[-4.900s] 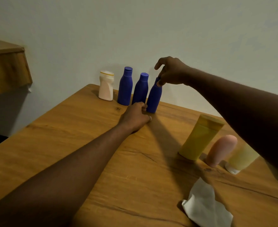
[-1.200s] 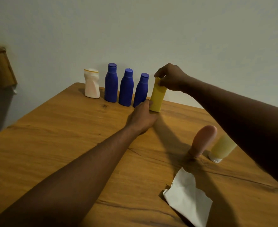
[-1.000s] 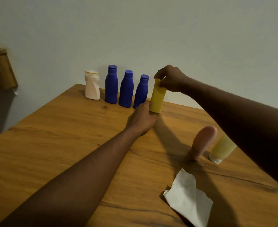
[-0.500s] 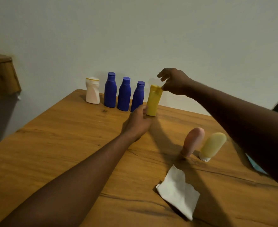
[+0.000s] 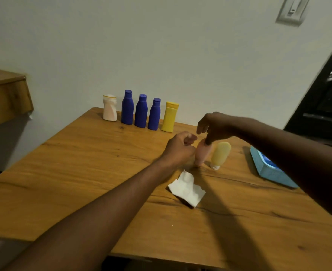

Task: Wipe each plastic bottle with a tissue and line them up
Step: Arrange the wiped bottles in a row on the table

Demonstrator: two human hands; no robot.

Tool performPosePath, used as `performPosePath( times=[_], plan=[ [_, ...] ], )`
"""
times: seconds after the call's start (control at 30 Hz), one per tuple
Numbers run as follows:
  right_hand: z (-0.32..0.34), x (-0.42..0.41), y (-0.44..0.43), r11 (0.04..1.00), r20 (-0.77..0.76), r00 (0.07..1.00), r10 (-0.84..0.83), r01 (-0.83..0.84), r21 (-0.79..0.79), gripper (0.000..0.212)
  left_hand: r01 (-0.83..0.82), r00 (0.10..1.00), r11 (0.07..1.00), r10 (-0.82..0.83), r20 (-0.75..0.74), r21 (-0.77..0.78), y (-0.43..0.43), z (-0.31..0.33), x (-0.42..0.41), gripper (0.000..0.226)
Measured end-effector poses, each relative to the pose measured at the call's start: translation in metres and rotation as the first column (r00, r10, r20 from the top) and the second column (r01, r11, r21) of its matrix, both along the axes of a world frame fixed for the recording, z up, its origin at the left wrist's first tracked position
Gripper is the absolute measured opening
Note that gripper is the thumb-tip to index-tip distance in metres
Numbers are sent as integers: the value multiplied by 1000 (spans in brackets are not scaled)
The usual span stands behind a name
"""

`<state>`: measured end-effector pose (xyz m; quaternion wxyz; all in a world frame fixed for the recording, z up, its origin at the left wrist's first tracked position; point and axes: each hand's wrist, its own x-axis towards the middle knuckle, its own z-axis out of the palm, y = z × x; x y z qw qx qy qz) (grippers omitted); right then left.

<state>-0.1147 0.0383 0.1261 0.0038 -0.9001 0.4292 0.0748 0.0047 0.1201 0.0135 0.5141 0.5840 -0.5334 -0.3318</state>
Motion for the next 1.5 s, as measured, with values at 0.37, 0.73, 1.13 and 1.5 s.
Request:
performPosePath(
  times=[0.37, 0.73, 1.13, 1.5],
  plan=[
    [-30, -17, -1, 988, 27, 996, 83, -79, -133, 30, 38, 990, 997, -46, 133, 66, -2, -18, -7, 44],
    [-21, 36, -76, 988, 270, 963, 8, 33, -149, 41, -3, 993, 999, -1, 116, 36, -64, -19, 34, 50],
    [-55, 87, -155, 993, 419, 908, 13, 37, -113, 29, 40, 987, 993, -56, 150, 108, -131, -38, 90, 41],
    [-56, 96, -170, 996, 381, 924, 28, 5, -86, 38, 56, 972, 996, -72, 225, 77, -145, -45, 86, 45]
  ],
)
